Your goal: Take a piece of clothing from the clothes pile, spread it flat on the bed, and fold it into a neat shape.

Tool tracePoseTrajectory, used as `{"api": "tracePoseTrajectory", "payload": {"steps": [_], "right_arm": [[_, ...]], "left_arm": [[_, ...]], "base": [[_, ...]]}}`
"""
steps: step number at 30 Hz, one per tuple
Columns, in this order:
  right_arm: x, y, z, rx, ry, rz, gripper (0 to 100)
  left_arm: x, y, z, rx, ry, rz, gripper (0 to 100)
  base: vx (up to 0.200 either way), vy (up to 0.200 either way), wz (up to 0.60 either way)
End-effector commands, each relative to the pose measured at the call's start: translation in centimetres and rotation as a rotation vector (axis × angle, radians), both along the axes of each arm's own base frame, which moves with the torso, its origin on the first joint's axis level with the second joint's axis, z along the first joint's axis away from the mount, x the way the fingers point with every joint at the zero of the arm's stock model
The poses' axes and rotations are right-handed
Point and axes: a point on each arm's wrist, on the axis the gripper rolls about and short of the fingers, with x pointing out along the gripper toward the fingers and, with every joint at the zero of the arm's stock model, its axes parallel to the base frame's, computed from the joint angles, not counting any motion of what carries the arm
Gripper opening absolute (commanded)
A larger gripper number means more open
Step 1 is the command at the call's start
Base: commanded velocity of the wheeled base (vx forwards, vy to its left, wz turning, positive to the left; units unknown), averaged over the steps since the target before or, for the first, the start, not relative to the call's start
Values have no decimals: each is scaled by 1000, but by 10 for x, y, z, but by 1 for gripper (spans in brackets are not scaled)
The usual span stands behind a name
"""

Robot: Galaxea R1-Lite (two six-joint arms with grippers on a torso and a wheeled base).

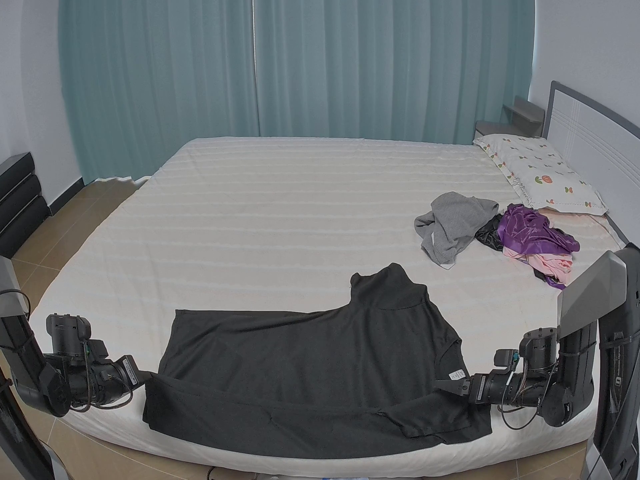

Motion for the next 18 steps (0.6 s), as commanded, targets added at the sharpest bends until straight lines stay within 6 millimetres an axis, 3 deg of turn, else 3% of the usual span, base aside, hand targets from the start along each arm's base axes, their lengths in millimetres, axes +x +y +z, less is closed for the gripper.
{"api": "tracePoseTrajectory", "payload": {"steps": [1,5,6,14,18], "right_arm": [[-1,-9,-3,-29,-12,-8,100],[-3,-10,-8,-41,2,-1,100],[-3,-10,-9,-43,4,1,0],[-7,-13,-2,-22,1,11,0],[-16,-17,11,-7,-4,11,0]], "left_arm": [[0,0,-1,-1,3,1,0],[0,0,-2,-2,7,1,0],[0,0,-2,-2,7,1,0],[0,0,0,-1,1,1,0],[-4,0,2,-3,-4,5,0]], "base": [[0,0,0],[0,0,0],[0,0,0],[0,0,0],[0,0,0]]}}
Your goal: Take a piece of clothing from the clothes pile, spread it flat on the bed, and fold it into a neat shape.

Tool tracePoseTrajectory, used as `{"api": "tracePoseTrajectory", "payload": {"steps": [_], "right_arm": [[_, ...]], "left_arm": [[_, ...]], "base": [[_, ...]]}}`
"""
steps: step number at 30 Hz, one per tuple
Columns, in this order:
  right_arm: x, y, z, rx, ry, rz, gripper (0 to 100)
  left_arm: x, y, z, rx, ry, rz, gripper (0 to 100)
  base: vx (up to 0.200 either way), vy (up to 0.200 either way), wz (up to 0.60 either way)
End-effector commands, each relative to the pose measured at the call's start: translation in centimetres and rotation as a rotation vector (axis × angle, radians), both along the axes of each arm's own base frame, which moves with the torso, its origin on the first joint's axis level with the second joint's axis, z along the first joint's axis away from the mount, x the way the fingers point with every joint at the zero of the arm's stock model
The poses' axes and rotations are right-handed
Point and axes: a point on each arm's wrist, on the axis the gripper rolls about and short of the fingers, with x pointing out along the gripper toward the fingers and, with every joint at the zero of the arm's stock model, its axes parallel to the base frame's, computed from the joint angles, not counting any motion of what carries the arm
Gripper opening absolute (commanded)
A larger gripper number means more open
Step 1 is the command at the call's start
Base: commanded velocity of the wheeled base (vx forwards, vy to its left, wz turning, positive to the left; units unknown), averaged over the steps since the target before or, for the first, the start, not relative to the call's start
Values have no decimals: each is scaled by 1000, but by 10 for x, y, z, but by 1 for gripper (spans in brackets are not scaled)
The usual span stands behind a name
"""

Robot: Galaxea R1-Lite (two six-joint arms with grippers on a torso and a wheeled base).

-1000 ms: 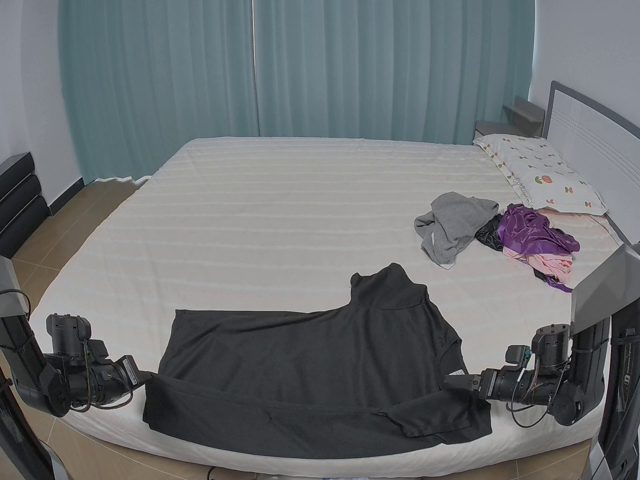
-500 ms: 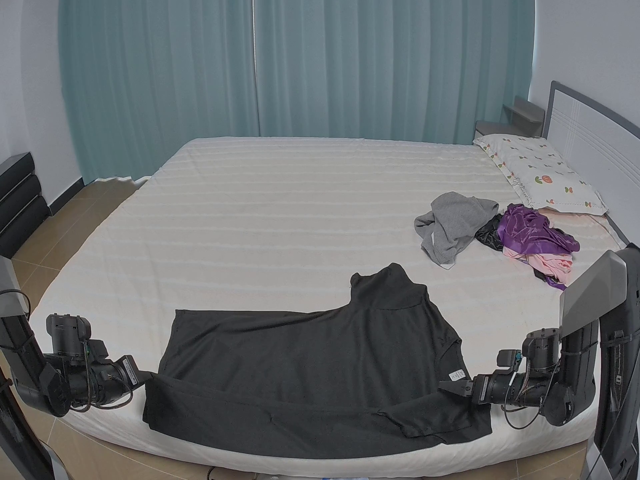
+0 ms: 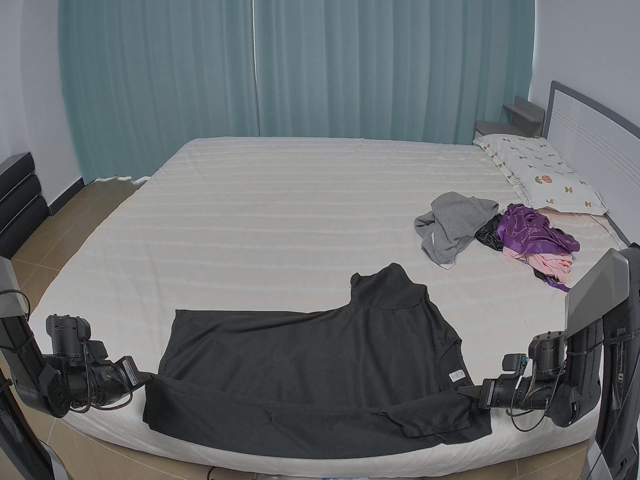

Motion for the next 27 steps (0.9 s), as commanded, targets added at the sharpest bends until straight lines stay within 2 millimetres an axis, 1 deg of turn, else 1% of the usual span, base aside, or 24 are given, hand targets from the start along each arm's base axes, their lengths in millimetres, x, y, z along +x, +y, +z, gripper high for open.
{"api": "tracePoseTrajectory", "payload": {"steps": [1,3,5,6,7,8,9,11,16,18,20,22,25,27], "right_arm": [[-6,-5,17,17,-35,-17,0],[-10,-12,25,32,-43,-36,0],[-20,-17,33,64,-39,-15,0],[-20,-18,33,64,-39,-15,0],[-26,-19,42,73,-51,-12,0],[-26,-19,42,73,-51,-12,0],[-26,-20,47,80,-66,-20,0],[-28,-21,51,79,-67,-27,0],[-37,-17,60,69,-29,0,0],[-43,-14,66,60,-13,24,0],[-47,-14,70,56,-11,32,0],[-53,-15,81,55,-25,32,0],[-63,-17,93,52,-35,18,0],[-66,-18,96,52,-35,17,0]], "left_arm": [[-3,0,4,-3,-13,7,0],[-4,1,8,-16,-27,28,0],[-5,2,14,-25,-49,47,0],[-5,1,14,-25,-50,45,0],[-8,1,16,-24,-53,47,0],[-8,1,16,-24,-53,47,0],[-11,0,17,-24,-53,47,0],[-17,-1,15,-25,-34,45,0],[-21,1,20,-20,-57,57,0],[-26,0,19,-19,-43,54,0],[-26,1,19,-18,-43,55,0],[-27,2,19,-8,-45,57,0],[-35,5,16,23,-26,45,0],[-38,7,15,32,-23,47,0]], "base": [[0,0,0],[0,0,0],[0,0,0],[0,0,0],[0,0,0],[0,0,0],[0,0,0],[0,0,0],[0,0,0],[0,0,0],[0,0,0],[0,0,0],[0,0,0],[0,0,0]]}}
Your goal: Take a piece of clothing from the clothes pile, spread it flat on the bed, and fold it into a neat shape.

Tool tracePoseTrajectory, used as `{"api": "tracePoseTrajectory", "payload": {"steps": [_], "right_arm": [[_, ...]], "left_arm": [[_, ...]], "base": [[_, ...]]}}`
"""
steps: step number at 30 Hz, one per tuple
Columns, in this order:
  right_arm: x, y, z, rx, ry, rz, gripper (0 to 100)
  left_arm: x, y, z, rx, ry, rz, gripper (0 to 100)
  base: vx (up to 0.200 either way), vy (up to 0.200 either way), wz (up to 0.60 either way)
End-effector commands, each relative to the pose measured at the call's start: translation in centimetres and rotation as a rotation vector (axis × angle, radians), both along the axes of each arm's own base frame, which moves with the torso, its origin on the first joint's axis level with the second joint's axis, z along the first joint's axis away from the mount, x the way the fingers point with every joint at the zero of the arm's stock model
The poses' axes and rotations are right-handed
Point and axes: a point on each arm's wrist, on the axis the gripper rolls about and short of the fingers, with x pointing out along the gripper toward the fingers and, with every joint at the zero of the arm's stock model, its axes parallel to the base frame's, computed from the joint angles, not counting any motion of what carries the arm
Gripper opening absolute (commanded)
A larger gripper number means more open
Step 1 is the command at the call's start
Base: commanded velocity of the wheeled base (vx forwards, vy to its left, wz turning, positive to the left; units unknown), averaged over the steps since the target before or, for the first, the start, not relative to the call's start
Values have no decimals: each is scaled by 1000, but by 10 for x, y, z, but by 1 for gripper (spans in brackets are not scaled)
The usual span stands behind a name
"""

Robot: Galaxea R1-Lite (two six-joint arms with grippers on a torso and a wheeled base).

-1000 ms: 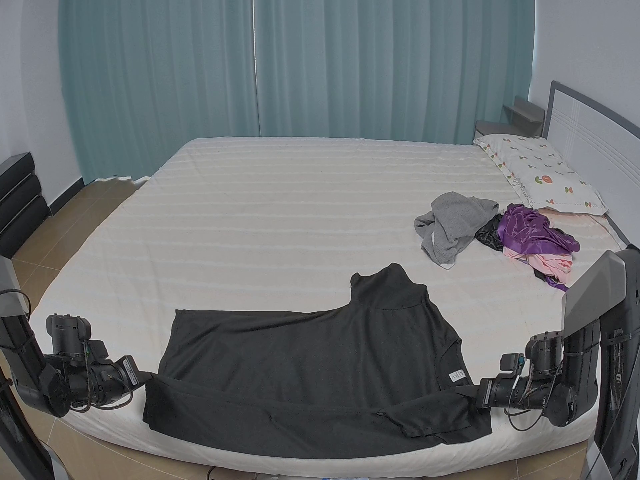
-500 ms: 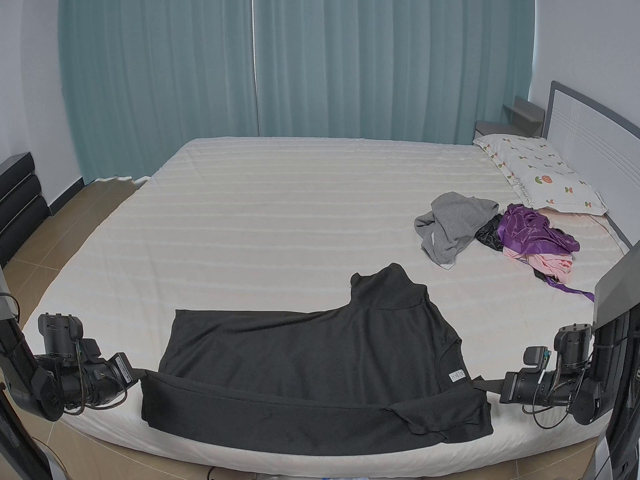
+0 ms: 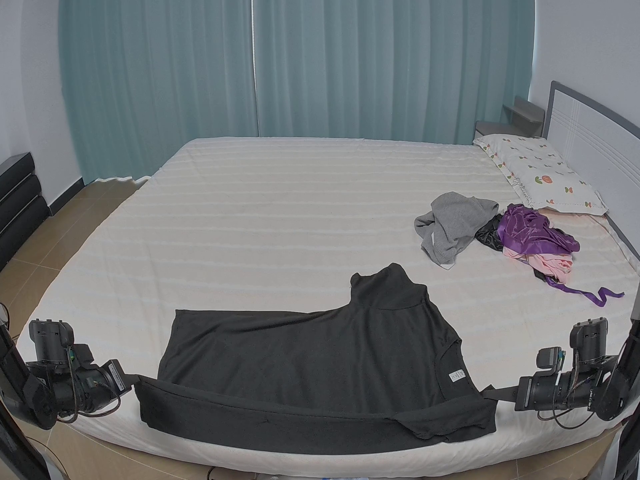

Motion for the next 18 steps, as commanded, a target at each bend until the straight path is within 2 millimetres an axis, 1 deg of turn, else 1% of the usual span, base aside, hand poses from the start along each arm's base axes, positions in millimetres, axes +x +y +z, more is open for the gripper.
{"api": "tracePoseTrajectory", "payload": {"steps": [1,3,5,10,12,14,15,18], "right_arm": [[-19,-2,28,-2,-79,-4,0],[-29,-1,33,-6,-55,9,0],[-35,0,36,-13,-55,21,0],[-41,-1,44,-17,-94,19,0],[-43,-3,48,-15,-112,5,0],[-44,-2,47,-16,-104,8,0],[-47,-1,44,-25,-61,23,0],[-50,2,39,-45,-29,59,0]], "left_arm": [[-14,6,-2,37,20,8,0],[-20,9,-3,54,30,12,0],[-21,11,-2,55,28,21,0],[-28,9,-1,46,62,5,0],[-34,7,6,48,43,-28,0],[-35,6,8,57,32,-33,0],[-36,6,13,67,3,-35,0],[-38,6,16,76,-11,-35,0]], "base": [[0,0,0],[0,0,0],[0,0,0],[0,0,0],[0,0,0],[0,0,0],[0,0,0],[0,0,0]]}}
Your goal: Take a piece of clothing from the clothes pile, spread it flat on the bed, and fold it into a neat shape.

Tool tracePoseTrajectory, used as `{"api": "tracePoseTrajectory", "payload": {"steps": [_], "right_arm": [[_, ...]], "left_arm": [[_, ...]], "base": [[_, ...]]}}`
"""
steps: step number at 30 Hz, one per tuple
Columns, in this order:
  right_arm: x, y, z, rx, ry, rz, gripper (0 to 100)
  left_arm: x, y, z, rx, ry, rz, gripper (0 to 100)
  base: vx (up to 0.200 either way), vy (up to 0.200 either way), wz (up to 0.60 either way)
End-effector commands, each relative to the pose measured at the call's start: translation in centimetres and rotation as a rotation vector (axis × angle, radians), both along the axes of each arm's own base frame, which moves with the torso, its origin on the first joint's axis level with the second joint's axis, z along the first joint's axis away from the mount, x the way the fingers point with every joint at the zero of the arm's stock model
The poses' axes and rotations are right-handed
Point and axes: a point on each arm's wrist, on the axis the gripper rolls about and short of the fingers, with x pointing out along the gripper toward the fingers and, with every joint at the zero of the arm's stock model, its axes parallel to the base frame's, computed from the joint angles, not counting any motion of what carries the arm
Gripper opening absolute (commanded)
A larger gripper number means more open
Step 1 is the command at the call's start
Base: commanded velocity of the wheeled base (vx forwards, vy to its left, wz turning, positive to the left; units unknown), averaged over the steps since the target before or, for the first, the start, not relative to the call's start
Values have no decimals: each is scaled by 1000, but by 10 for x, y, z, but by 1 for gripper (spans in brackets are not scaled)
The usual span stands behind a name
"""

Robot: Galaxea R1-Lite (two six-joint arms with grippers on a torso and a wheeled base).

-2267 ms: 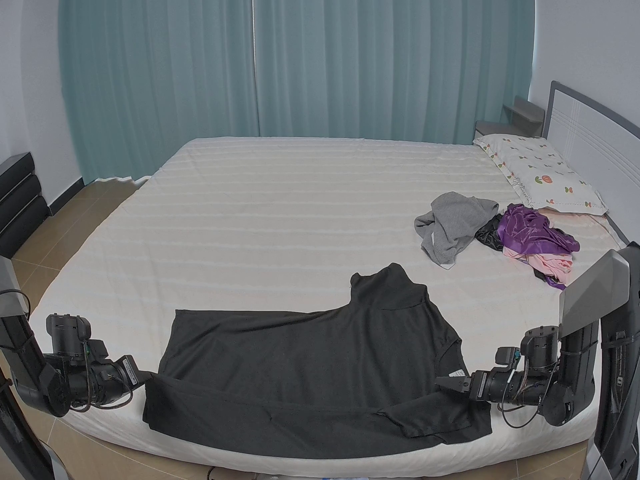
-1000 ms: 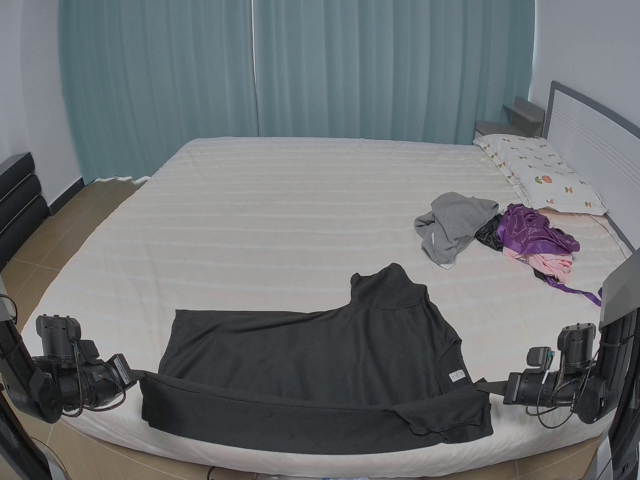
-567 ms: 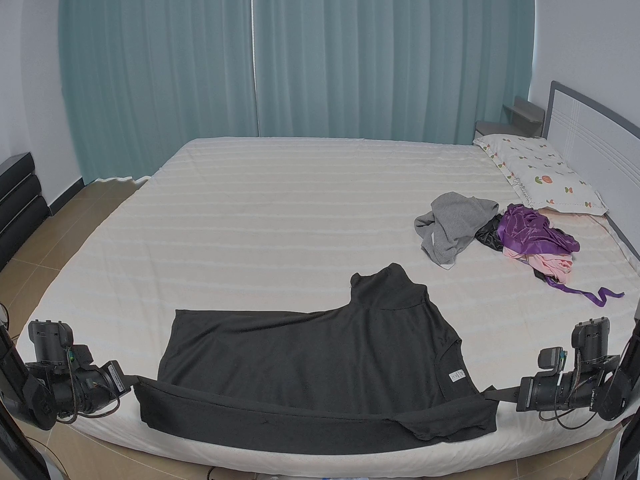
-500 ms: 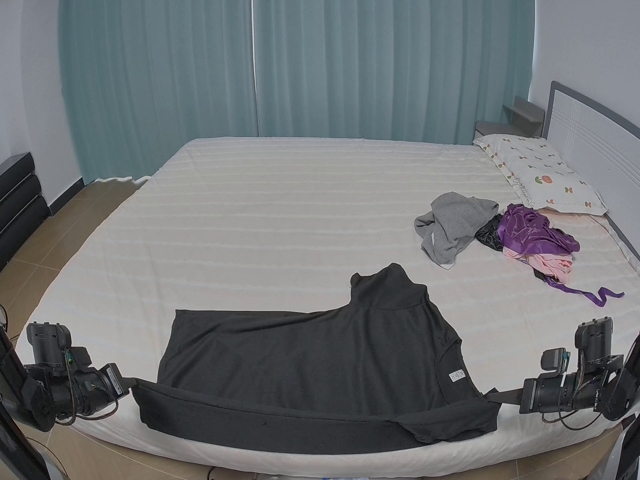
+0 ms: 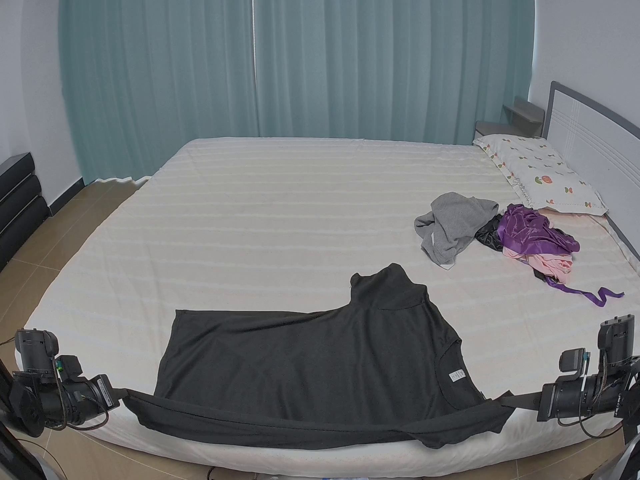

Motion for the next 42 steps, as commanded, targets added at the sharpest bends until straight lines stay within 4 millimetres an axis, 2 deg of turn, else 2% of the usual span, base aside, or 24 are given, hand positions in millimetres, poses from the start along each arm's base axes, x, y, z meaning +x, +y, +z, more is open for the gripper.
{"api": "tracePoseTrajectory", "payload": {"steps": [1,10,15,18,21,29,34,39,42], "right_arm": [[-9,3,-1,-17,7,35,0],[-14,1,-6,-68,65,19,0],[-15,0,-8,-92,75,31,0],[-8,0,-5,-95,50,20,0],[7,0,2,-85,27,-19,0],[-9,5,-9,-114,84,49,0],[0,5,-6,-107,62,34,0],[26,1,0,-104,21,-4,0],[32,1,-1,-111,24,-11,0]], "left_arm": [[-7,-2,10,20,-54,-6,0],[-13,-3,-5,48,97,-40,0],[-12,-2,-6,73,102,-41,0],[-7,-1,-4,77,88,-40,0],[9,4,2,84,42,-22,0],[-9,-2,-5,85,91,-57,0],[0,0,-2,95,69,-57,0],[18,5,7,95,5,-30,0],[22,3,10,79,-7,-20,0]], "base": [[0,0,0],[0,0,0],[0,0,0],[0,0,0],[0,0,0],[0,0,0],[0,0,0],[0,0,0],[0,0,0]]}}
